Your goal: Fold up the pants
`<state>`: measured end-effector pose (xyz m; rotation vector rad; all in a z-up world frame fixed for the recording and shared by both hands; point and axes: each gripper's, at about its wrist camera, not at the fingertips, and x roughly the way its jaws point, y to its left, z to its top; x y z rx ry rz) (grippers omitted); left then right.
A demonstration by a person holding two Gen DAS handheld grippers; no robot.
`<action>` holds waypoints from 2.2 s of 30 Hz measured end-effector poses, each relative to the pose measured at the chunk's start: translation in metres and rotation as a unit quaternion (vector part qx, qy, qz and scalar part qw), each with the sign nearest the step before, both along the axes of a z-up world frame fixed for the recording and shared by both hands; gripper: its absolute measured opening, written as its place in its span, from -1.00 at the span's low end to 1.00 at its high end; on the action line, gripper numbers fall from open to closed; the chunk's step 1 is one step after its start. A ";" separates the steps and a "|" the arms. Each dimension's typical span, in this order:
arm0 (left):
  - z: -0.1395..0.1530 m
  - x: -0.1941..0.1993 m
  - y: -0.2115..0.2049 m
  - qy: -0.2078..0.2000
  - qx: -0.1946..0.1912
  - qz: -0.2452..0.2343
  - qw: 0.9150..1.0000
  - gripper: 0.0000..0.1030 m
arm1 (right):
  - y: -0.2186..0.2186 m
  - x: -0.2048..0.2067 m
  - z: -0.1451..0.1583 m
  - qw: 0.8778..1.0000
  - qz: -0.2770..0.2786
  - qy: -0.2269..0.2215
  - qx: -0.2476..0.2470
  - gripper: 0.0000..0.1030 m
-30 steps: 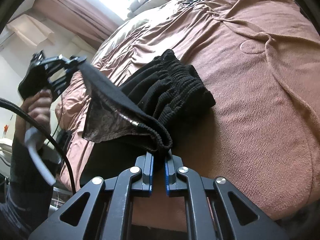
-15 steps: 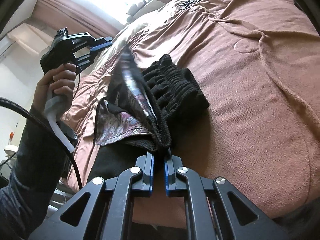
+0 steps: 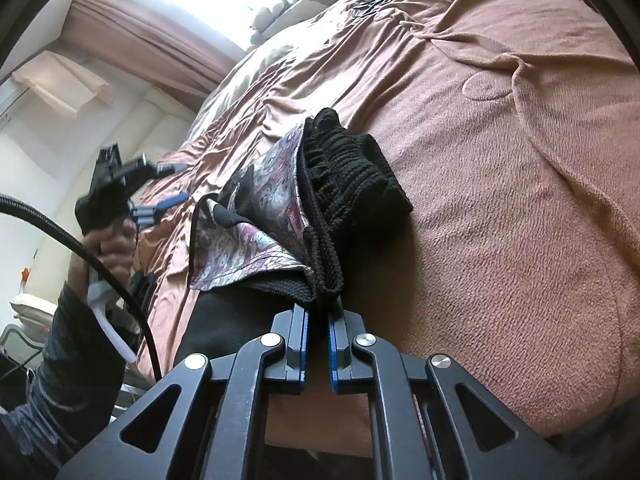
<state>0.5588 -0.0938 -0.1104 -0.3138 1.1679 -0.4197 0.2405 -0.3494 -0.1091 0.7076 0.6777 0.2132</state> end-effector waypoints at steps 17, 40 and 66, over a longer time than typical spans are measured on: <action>-0.040 -0.036 0.040 0.030 0.027 -0.056 0.998 0.26 | 0.003 0.002 0.001 1.000 -0.004 0.005 -0.009 -0.91; 0.011 -0.011 0.002 0.029 -0.108 -0.100 0.989 -0.90 | -0.003 -0.003 0.004 1.000 -0.004 -0.005 -0.012 -0.92; 0.000 0.064 -0.108 0.068 -0.133 -0.089 0.985 -0.90 | -0.016 -0.014 -0.003 1.000 -0.001 0.009 0.018 -0.92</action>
